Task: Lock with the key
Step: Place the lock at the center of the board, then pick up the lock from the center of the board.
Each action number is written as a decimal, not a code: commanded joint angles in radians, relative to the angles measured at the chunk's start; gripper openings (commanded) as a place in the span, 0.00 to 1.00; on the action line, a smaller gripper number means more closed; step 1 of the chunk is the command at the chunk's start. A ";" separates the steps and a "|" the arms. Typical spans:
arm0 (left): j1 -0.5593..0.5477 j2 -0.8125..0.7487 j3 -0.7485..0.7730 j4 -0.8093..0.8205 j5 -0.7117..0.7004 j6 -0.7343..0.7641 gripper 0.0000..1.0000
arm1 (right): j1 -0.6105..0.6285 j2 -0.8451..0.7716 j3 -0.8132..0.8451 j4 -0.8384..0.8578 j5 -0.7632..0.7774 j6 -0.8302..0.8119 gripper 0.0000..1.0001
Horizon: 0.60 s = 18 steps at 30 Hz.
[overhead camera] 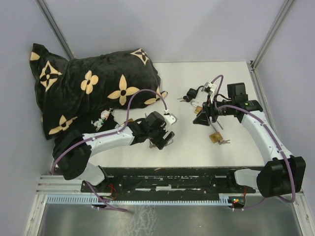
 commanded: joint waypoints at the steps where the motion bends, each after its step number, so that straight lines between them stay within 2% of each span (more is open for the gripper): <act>1: 0.028 0.063 0.063 -0.002 0.077 0.113 0.88 | -0.004 -0.010 0.036 0.012 -0.015 0.002 0.61; 8: 0.088 0.168 0.120 -0.043 0.166 0.137 0.71 | -0.003 0.005 0.038 0.013 -0.013 0.009 0.61; 18: 0.087 0.212 0.143 -0.076 0.154 0.135 0.62 | -0.003 0.025 0.040 0.006 -0.008 0.010 0.61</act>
